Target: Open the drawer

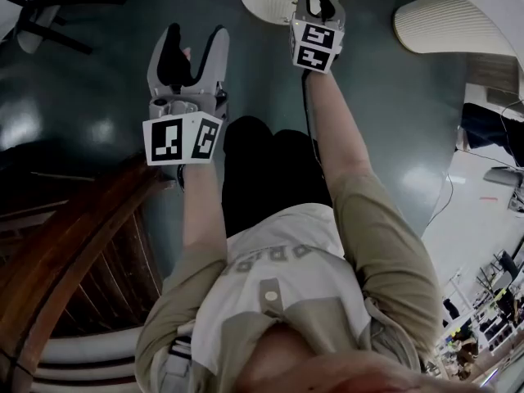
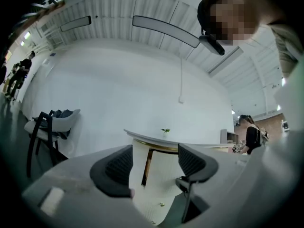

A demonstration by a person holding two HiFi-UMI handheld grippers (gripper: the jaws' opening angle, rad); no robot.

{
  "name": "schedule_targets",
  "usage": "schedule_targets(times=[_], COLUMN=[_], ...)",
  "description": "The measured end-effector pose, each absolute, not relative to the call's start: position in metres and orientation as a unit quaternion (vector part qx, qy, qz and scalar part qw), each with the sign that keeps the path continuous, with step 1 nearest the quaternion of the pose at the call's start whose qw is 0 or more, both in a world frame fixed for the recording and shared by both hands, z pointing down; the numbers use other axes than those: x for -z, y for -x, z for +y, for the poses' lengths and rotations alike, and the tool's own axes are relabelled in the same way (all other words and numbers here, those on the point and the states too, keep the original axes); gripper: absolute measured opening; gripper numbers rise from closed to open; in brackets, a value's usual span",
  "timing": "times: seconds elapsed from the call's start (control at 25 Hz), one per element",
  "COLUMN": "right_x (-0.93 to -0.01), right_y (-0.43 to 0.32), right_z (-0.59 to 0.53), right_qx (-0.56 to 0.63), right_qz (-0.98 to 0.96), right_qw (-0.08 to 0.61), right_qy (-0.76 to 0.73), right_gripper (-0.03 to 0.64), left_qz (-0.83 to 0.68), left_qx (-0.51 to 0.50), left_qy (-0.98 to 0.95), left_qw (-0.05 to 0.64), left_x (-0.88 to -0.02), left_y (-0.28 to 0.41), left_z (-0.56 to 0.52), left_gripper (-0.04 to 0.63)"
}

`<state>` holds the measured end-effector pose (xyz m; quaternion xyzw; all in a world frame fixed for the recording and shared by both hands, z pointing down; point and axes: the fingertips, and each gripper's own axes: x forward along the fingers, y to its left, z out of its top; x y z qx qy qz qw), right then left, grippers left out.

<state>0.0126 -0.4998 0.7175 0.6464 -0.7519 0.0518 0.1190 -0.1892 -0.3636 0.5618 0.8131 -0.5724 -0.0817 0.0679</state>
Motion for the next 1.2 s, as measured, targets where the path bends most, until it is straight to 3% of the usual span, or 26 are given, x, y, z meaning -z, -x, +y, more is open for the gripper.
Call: schedule_targets(times=[1.2], right_x=[-0.726], right_y=[-0.010], right_z=[-0.415], right_qx=[-0.114], right_qz=[-0.759], right_qw=[0.164], right_qy=[-0.620], right_gripper=[0.104], left_qz=[-0.556], left_qx=[0.039], left_qy=[-0.828], left_qw=[0.063], left_x=[-0.481], left_y=[0.148], left_z=[-0.353], left_gripper=[0.327])
